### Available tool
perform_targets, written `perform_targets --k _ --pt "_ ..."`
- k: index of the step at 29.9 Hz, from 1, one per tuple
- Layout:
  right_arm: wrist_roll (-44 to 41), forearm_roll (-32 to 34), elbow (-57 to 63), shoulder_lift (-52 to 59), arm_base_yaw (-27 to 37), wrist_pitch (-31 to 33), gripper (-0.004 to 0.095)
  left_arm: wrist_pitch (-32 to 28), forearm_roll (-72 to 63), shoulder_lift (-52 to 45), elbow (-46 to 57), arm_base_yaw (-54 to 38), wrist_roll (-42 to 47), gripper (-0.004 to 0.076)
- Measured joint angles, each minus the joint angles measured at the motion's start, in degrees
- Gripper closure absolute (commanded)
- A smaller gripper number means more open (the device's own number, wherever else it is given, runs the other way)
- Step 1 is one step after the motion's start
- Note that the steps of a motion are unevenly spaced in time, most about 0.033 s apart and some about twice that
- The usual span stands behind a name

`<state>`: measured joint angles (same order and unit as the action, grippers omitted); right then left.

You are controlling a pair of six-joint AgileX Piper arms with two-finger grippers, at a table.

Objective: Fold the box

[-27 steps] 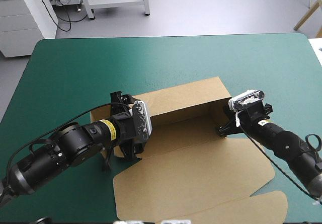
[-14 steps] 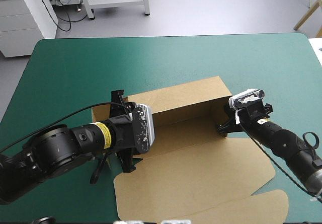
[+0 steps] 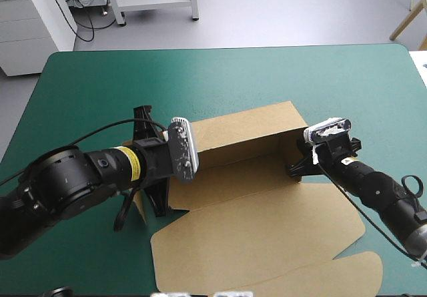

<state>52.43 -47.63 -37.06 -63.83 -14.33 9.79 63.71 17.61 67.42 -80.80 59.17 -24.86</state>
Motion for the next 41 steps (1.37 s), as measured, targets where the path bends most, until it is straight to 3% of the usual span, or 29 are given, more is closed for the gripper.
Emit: perform_targets --k 6,11,16,20,32,38,41 --pt "-0.02 0.0 0.0 0.0 0.0 0.05 0.0926 2.22 -3.96 2.28 -3.85 -13.83 2.57 0.0705" --pt "-0.02 0.25 -0.19 0.0 0.0 0.3 0.0926 3.55 -13.45 2.28 -4.39 -32.02 2.74 0.0705" --pt "-0.09 1.07 -2.72 -0.05 0.0 4.15 0.0926 4.68 -23.81 2.28 -4.39 -49.75 2.67 0.0715" --pt "-4.15 4.73 -7.19 -0.16 0.0 8.53 0.0926 4.75 -26.73 2.23 -4.39 -57.78 1.55 0.0734" --pt "-42.03 37.84 -24.4 -1.24 0.0 29.51 0.0926 0.51 -26.1 2.11 -1.58 -60.94 0.59 0.0734" --pt "-46.28 41.79 -31.58 -6.61 0.0 41.21 0.0926 0.02 -26.09 2.11 -1.57 -60.94 0.57 0.0734" --pt "-46.8 42.18 -34.21 -11.59 0.0 44.18 0.0927 0.02 -26.03 2.11 -1.57 -60.99 0.52 0.0734"
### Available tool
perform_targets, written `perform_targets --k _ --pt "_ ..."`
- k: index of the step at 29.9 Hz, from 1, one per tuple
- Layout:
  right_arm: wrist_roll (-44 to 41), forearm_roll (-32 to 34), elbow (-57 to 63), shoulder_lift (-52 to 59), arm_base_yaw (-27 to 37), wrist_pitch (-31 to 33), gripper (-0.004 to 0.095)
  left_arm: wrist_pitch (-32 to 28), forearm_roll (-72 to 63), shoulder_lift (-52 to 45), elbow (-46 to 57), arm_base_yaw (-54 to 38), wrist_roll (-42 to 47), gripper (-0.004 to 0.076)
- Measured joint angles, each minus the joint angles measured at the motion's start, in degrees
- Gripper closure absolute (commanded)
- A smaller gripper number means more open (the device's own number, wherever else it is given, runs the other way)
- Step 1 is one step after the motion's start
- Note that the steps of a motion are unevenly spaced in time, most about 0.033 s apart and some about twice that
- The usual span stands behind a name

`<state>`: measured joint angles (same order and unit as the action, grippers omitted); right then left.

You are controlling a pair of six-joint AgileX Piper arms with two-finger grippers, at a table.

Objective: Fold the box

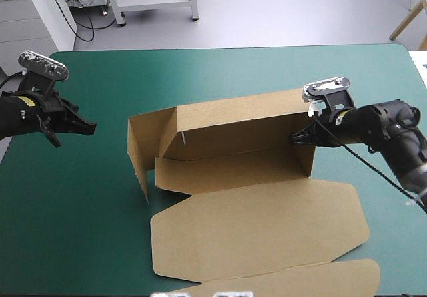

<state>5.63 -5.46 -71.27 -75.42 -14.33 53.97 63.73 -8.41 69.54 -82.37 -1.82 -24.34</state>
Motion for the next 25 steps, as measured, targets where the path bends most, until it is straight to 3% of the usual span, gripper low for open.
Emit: perform_targets --k 8,19,25 --pt "-0.91 -0.26 -7.73 -11.67 0.06 2.46 0.0927 0.31 0.0 0.0 0.0 0.0 -0.14 0.0734" --pt "-1.25 -0.33 -21.03 -26.14 0.41 -2.58 0.0922 0.48 -0.98 0.0 0.0 0.0 -0.18 0.0734" --pt "-1.25 0.02 -25.47 -30.42 0.41 -2.78 0.0788 0.89 -2.84 0.0 0.0 0.0 -0.18 0.0734"
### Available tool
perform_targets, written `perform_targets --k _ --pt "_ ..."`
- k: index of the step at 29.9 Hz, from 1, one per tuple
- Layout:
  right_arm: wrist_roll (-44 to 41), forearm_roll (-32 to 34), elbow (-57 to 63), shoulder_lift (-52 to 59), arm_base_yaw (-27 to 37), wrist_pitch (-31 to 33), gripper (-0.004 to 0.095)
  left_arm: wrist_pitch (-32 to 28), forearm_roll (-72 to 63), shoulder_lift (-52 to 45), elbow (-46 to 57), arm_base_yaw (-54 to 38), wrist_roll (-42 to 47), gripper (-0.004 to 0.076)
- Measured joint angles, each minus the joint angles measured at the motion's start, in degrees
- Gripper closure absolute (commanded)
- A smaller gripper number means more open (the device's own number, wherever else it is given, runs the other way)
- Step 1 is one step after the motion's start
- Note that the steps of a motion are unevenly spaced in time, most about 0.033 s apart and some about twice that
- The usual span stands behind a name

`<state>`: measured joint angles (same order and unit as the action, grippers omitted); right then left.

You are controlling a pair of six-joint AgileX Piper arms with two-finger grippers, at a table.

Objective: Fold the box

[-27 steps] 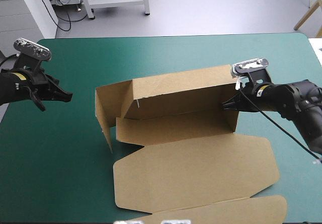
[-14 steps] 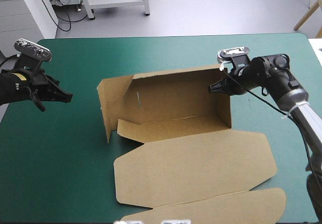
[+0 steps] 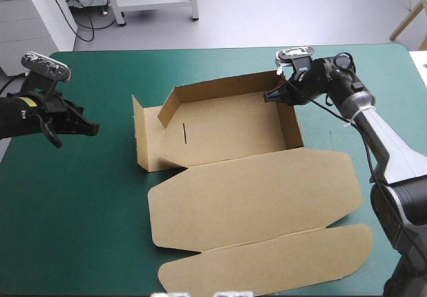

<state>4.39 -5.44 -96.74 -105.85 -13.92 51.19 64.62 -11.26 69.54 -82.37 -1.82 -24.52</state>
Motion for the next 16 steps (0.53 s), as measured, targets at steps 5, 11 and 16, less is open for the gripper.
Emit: perform_targets --k 5,11,16 --pt "0.37 -0.06 -3.02 -2.27 0.52 1.5 0.0567 0.0 -0.05 0.0 0.0 0.0 0.0 0.0734" --pt "2.07 -2.18 -7.25 -3.02 2.91 6.58 0.0239 0.0 -0.11 0.0 0.0 0.0 0.0 0.0734" --pt "3.95 -2.08 -13.42 -2.28 4.29 13.03 0.0208 -0.06 -0.11 0.0 0.0 0.0 0.0 0.0734"
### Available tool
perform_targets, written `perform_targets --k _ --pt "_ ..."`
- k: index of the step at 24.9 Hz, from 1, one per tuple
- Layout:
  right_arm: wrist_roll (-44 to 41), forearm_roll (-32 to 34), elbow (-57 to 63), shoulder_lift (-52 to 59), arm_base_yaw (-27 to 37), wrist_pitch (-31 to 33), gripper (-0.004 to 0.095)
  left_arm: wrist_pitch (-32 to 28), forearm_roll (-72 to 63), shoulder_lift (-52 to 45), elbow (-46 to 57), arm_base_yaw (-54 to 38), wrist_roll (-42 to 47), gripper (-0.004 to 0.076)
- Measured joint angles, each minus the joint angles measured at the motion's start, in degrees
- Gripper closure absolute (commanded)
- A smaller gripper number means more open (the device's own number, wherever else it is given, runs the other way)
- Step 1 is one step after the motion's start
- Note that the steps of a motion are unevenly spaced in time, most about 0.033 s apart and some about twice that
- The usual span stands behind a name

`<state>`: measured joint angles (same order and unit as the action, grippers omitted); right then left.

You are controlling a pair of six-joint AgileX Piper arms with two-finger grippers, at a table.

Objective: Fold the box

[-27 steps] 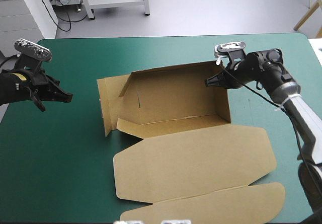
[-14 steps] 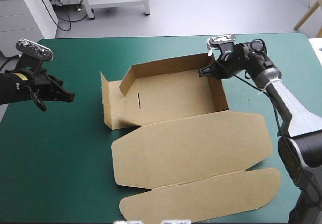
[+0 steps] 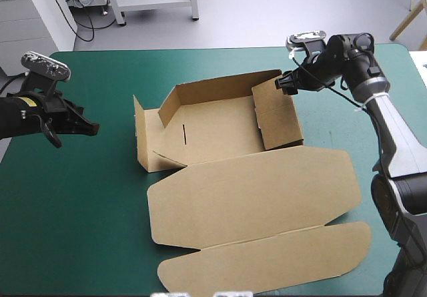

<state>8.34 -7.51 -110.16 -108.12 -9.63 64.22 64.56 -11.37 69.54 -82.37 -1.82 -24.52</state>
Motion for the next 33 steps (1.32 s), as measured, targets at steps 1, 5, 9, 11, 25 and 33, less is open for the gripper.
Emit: perform_targets --k 1,5,9,11,25,33 --pt "0.4 0.0 -1.33 0.54 0.0 1.76 0.0208 0.0 0.0 0.0 0.0 0.0 0.0 0.0734" --pt "1.44 -0.2 -4.68 4.0 0.0 5.53 0.021 0.0 0.0 0.0 0.0 0.0 0.0 0.0734" --pt "1.68 -0.2 -5.29 8.94 0.0 6.53 0.021 0.0 0.0 0.0 0.0 0.0 0.0 0.0734" --pt "1.68 -0.25 -5.3 10.92 0.0 6.63 0.021 0.0 0.0 0.0 0.0 0.0 0.0 0.0734" --pt "2.07 -2.24 1.48 7.66 0.05 6.96 0.0212 0.0 0.0 0.0 0.0 0.0 0.0 0.0734" --pt "3.47 -5.36 2.08 -5.56 0.06 3.97 0.0222 0.0 -0.1 0.0 0.0 0.0 0.0 0.0734"
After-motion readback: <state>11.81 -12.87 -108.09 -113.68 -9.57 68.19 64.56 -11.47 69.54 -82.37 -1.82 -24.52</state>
